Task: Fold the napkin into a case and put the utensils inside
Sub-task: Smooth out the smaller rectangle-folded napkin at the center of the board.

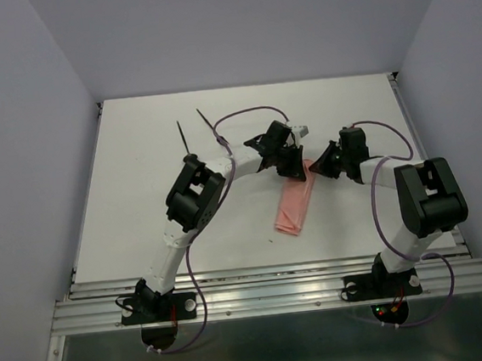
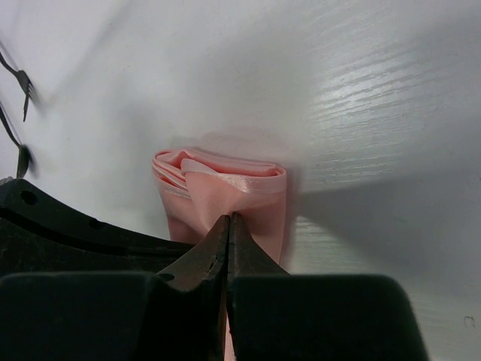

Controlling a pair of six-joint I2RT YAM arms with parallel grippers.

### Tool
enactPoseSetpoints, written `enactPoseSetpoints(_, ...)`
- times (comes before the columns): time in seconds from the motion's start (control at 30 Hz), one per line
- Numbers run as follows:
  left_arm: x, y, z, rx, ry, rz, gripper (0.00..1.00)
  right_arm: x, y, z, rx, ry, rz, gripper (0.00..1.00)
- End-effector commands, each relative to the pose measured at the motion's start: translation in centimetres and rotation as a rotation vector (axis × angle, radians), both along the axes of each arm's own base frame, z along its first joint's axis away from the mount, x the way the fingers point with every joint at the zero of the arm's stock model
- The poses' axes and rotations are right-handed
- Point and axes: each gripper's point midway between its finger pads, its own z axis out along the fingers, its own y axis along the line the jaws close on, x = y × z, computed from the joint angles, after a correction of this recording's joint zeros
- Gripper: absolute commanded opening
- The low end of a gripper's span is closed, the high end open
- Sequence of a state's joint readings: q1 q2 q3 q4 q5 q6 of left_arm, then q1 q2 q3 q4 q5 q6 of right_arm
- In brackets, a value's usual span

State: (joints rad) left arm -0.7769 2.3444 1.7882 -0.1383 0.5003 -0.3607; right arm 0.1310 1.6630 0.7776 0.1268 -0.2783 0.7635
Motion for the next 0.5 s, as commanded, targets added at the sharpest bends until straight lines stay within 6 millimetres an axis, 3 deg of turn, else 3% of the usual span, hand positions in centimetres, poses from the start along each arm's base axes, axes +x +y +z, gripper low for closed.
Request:
enactPoseSetpoints(0.0,0.1,-0.8,0.0,-0.020,-0.002,-0.022,0.00,1.7,0.6,2.4,0.033,-0.098,0.020,0.01)
enactPoseSetpoints(0.23,-0.2,-0.9,-0.2,-0.024,0.005,-0.032,0.00,1.8,0.9,1.4,0.024,-0.076,0.029,0.01)
enactPoseSetpoints(0.47,0.1,-0.8,0.6,-0.022,-0.016,-0.025,0.00,0.7,-0.2,-2.5,-0.055,0.052,-0.017,0.01)
